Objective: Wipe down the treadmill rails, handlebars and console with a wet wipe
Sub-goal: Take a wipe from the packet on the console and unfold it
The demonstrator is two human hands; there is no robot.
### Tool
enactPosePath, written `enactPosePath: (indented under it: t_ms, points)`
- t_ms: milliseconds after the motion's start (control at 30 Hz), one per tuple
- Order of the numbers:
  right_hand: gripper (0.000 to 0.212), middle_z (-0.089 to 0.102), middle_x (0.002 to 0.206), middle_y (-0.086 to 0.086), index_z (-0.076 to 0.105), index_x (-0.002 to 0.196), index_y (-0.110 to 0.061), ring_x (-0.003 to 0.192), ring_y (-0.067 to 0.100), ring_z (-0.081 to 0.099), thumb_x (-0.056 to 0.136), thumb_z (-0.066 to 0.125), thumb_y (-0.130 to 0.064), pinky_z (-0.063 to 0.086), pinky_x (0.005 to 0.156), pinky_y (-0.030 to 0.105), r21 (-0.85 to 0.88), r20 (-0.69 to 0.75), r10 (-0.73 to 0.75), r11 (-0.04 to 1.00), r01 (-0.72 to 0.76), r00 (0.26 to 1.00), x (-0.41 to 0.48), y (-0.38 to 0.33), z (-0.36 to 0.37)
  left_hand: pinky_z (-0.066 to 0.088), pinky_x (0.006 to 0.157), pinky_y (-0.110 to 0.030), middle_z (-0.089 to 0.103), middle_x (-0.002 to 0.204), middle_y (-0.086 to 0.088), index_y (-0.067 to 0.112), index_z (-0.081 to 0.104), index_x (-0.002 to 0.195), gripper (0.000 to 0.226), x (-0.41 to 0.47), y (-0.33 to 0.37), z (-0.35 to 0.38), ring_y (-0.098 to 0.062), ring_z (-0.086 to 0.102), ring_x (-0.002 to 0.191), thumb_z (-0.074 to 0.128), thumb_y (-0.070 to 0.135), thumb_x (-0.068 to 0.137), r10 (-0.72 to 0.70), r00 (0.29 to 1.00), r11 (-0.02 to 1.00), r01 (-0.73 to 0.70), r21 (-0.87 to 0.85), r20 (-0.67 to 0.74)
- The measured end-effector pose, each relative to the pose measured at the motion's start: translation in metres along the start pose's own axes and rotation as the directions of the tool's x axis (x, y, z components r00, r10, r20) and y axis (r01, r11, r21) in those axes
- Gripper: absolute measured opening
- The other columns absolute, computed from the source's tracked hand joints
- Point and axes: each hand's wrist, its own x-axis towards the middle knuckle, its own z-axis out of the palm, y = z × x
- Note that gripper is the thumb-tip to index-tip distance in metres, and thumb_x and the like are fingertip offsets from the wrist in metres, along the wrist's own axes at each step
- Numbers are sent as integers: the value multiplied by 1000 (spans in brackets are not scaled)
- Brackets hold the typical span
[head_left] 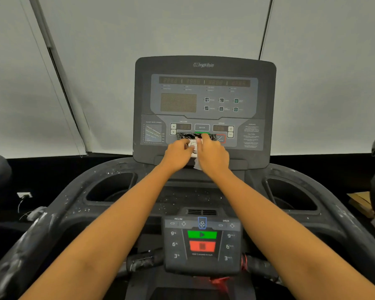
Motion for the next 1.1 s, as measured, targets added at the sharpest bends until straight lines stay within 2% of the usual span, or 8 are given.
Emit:
enactPosePath:
  t_ms: [100, 267, 367, 433, 533, 667, 867, 1100]
  points:
    - [37, 65, 104, 16, 53, 113, -10, 95, 36, 60, 104, 31, -37, 48, 74, 42, 192, -3, 27, 981, -26, 1000, -9, -15, -14, 43, 65, -33, 61, 73, -4, 14, 59, 74, 40, -13, 24, -6, -20, 52, 69, 38, 34, 101, -28, 999, 992, 33, -122, 45]
    - [48, 38, 143, 14, 42, 143, -13, 128, 29, 44, 97, 36, -20, 38, 107, 44, 699, 225, 212, 645, -309, 951, -24, -22, -37, 54, 88, -48, 65, 94, -20, -1, 63, 90, 27, -41, 42, -17, -21, 60, 87, 50, 22, 97, -1, 993, 889, 55, -455, 118]
    - [59, 46, 135, 9, 43, 144, -12, 110, 29, 57, 86, 48, -6, 57, 68, 33, 818, 207, 262, 482, -314, 943, -44, -17, -52, 54, 85, -48, 63, 87, -11, 6, 61, 80, 16, -56, 48, -19, -21, 59, 85, 57, 12, 94, -41, 998, 803, 65, -592, 54]
    - [48, 60, 115, 11, 57, 131, -8, 87, 26, 65, 85, 52, 4, 52, 47, 25, 865, 120, 307, 434, -251, 944, -63, -13, -60, 56, 79, -43, 64, 87, -10, 8, 60, 77, 17, -68, 52, -20, -23, 61, 84, 57, 9, 94, -68, 997, 711, 80, -699, 45]
    - [19, 67, 92, 14, 63, 101, -9, 73, 26, 67, 84, 65, -1, 51, 44, 27, 876, 12, 401, 437, -203, 916, -92, -8, -69, 55, 61, -27, 67, 86, -9, 12, 61, 78, 17, -86, 58, -17, -21, 64, 76, 57, 9, 94, -84, 994, 591, 102, -800, 65]
    - [10, 65, 78, 4, 60, 82, -15, 72, 19, 63, 83, 70, -13, 53, 63, 32, 740, -171, 425, 651, -169, 889, -126, -1, -74, 55, 67, -33, 66, 88, -10, 9, 61, 87, 10, -101, 73, -2, -22, 64, 79, 53, 6, 92, -146, 978, 438, 201, -876, 151]
    - [7, 64, 88, 1, 63, 84, -16, 77, 12, 59, 90, 59, -14, 44, 61, 16, 658, -243, 512, 711, -248, 824, -158, 17, -97, 53, 73, -43, 59, 84, -9, 14, 61, 74, 22, -118, 97, 19, -20, 55, 82, 54, 15, 94, -26, 999, 683, 47, -728, 39]
    - [19, 62, 93, 2, 63, 91, -16, 87, 17, 59, 90, 50, -2, 50, 72, 28, 663, -244, 632, 662, -349, 735, -197, 48, -127, 51, 68, -30, 64, 73, -4, 12, 65, 74, 16, -160, 122, 40, -13, 58, 70, 70, 20, 87, 42, 995, 638, 40, -769, 86]
